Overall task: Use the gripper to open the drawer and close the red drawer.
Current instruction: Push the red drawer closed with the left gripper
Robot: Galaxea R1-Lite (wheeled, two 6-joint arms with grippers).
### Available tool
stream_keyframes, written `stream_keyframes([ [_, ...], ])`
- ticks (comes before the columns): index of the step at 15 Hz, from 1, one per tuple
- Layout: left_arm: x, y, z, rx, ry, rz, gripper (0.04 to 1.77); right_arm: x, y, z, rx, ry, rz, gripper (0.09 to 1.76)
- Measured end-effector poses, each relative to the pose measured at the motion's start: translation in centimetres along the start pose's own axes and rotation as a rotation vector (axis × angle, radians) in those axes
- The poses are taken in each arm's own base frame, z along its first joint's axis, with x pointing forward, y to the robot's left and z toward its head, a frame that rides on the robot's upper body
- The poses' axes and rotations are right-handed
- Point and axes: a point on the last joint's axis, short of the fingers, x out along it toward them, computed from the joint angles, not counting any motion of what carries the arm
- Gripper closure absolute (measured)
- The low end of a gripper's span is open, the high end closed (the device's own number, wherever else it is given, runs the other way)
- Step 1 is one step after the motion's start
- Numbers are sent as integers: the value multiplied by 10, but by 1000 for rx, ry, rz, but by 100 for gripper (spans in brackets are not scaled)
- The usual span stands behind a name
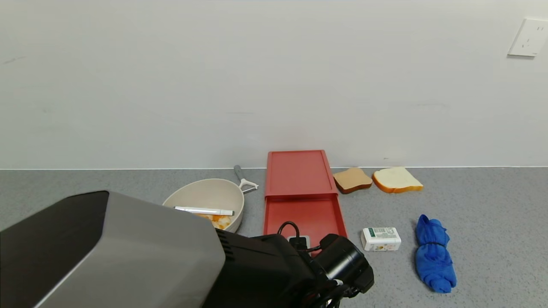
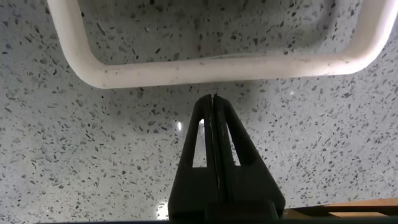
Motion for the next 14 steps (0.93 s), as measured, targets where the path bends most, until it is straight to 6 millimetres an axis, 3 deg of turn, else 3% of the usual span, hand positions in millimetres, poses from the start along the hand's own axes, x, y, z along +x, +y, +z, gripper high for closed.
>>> stream_keyframes([
  [7, 4, -1, 10, -13, -41, 20, 170, 0, 0, 0, 0, 0, 0, 15],
  [14, 3, 1, 32, -17, -88, 14, 170, 0, 0, 0, 0, 0, 0, 15],
])
